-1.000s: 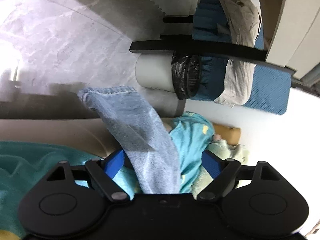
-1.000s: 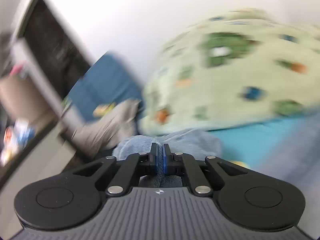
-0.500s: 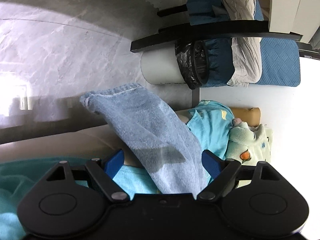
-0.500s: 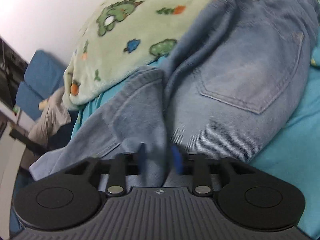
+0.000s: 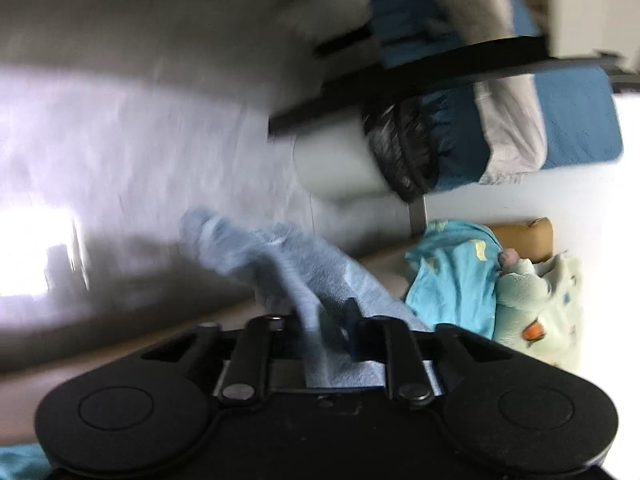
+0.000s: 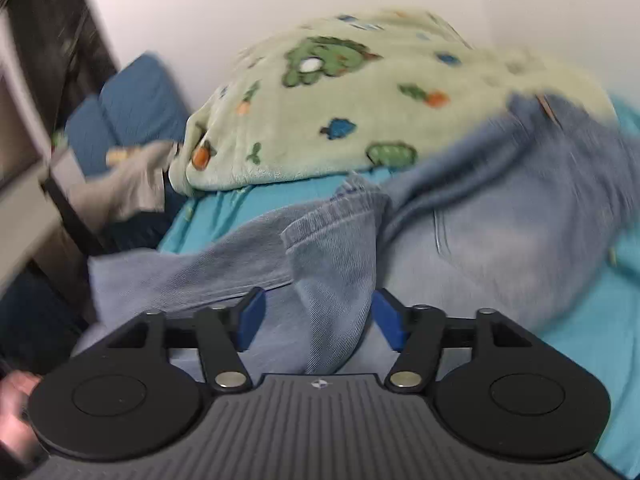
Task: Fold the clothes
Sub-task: 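Grasp the leg hem with the left gripper while the right gripper releases it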
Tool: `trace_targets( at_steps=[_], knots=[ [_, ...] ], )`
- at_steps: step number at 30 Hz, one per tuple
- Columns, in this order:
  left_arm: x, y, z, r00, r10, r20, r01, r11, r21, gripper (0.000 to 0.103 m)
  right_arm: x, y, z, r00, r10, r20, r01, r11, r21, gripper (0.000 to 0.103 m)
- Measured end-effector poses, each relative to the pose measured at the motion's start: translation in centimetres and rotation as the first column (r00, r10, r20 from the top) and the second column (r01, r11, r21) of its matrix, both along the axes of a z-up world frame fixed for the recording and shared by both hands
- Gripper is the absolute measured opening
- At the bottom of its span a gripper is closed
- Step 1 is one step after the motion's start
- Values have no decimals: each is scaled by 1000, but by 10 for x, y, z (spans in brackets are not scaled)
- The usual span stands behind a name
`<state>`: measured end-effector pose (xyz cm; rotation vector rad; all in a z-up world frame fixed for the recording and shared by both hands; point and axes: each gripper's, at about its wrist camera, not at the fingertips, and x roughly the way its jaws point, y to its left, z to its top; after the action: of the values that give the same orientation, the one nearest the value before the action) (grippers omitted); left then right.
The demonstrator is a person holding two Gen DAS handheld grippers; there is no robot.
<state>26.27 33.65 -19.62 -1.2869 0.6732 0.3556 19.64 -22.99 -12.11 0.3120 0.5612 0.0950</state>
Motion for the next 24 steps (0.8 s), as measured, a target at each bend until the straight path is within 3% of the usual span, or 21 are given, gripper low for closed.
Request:
trace_targets(
  at_steps=[3,7,11,13,14,15,16,18,21,23,24],
  knots=[
    [-3,-13,40,999,-21,46,13,985,171,6,21,17,-9,997,76,19,-73,992,-103,67],
    [-9,-38,93,988,-71,135,19,934,356,5,45,39,-17,995,90,41,-74,951,-301,67],
    [-19,-66,125,962,-109,252,-3,914,406,4,75,52,-27,996,83,-15,-82,918,-389,68],
    [-23,-81,135,948,-145,283,7,900,436,4,83,62,-31,993,115,-25,-114,884,-454,68],
    [-24,-90,137,943,-168,286,20,890,456,4,86,66,-32,992,126,-32,-125,865,-487,61],
    [-23,-98,141,936,-199,290,37,876,482,4,88,67,-32,992,117,-39,-120,850,-513,32],
    [-23,-106,145,928,-229,294,49,858,511,4,89,65,-29,995,93,-44,-102,843,-529,21],
    [-21,-119,154,916,-277,290,71,823,564,4,90,45,-15,999,48,-25,-54,883,-466,13],
    [-23,-132,161,893,-332,302,94,796,598,4,80,-5,13,998,-63,32,69,954,-290,11],
    [-25,-144,166,879,-368,304,108,773,625,4,68,-42,18,982,-186,19,187,968,-171,11],
    [-26,-149,169,871,-387,302,116,760,640,4,64,-59,12,970,-241,-28,235,963,-135,11]
  ],
)
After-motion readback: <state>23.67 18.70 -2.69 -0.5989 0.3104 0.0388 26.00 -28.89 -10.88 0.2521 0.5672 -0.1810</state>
